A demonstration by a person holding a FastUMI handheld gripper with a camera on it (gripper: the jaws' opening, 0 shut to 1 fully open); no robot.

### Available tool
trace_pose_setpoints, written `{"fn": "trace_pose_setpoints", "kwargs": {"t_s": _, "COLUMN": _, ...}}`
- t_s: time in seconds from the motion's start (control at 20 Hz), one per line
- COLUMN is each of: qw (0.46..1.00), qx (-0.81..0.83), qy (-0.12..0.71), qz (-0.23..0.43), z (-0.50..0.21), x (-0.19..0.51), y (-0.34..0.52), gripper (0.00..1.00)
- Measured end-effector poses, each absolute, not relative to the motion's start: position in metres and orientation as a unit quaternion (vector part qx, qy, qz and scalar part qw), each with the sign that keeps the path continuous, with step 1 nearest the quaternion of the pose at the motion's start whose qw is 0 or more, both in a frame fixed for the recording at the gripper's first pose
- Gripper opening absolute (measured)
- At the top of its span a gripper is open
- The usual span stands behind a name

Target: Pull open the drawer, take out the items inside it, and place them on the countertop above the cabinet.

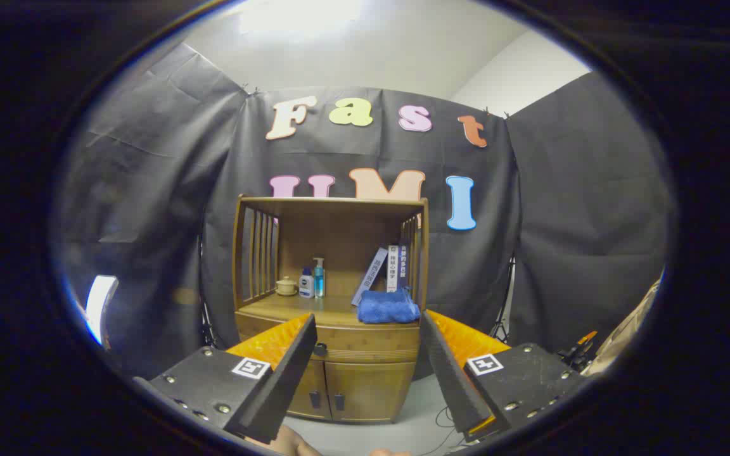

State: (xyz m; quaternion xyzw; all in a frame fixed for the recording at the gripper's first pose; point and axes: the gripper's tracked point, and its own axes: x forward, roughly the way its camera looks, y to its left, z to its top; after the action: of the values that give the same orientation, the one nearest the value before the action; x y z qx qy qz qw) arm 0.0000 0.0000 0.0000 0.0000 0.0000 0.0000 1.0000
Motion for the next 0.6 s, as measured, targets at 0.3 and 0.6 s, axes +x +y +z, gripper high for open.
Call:
{"fn": "trace_pose_setpoints", "kwargs": {"t_s": 0.3, "qw": 1.0, "qx": -0.005, "qy": 0.003, "qz": 0.003, "z": -0.002, "x": 0.003, "y": 0.003, "gripper": 0.97}}
{"fn": "trace_pose_setpoints", "kwargs": {"t_s": 0.6, "qw": 1.0, "qx": -0.007, "qy": 0.012, "qz": 0.014, "z": -0.016, "x": 0.015, "y": 0.017, "gripper": 0.97}}
